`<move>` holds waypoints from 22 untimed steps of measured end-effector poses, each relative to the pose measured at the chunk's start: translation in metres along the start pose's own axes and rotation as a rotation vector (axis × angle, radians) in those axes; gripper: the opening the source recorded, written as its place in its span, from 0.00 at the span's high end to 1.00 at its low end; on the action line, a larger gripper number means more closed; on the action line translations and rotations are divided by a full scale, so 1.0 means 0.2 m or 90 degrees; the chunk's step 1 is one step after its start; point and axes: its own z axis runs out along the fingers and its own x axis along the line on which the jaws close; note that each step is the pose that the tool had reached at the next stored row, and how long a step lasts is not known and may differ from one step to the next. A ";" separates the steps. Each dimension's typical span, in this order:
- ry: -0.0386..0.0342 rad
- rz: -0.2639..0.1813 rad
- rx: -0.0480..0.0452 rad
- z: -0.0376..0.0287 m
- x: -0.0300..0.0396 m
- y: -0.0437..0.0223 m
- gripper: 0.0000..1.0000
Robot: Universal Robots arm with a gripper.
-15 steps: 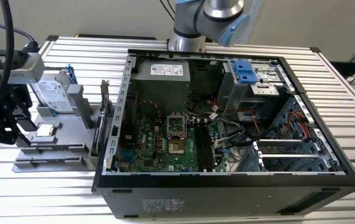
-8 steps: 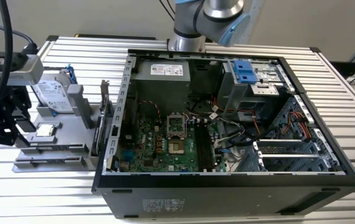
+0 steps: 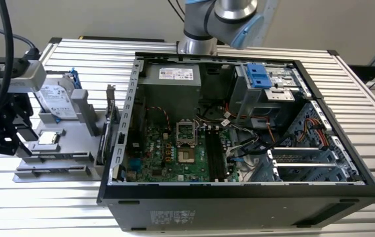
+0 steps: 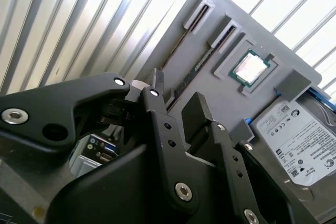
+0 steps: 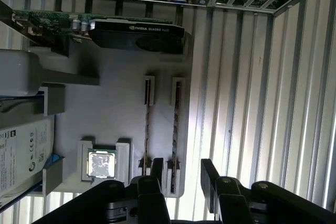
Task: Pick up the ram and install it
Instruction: 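Pick up the ram and move it above insertion slot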
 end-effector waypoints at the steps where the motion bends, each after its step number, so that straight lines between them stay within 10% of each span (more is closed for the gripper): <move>1: 0.0000 0.000 0.0000 0.003 0.000 -0.001 0.00; 22: 0.0000 0.000 0.0000 0.075 0.008 -0.007 0.00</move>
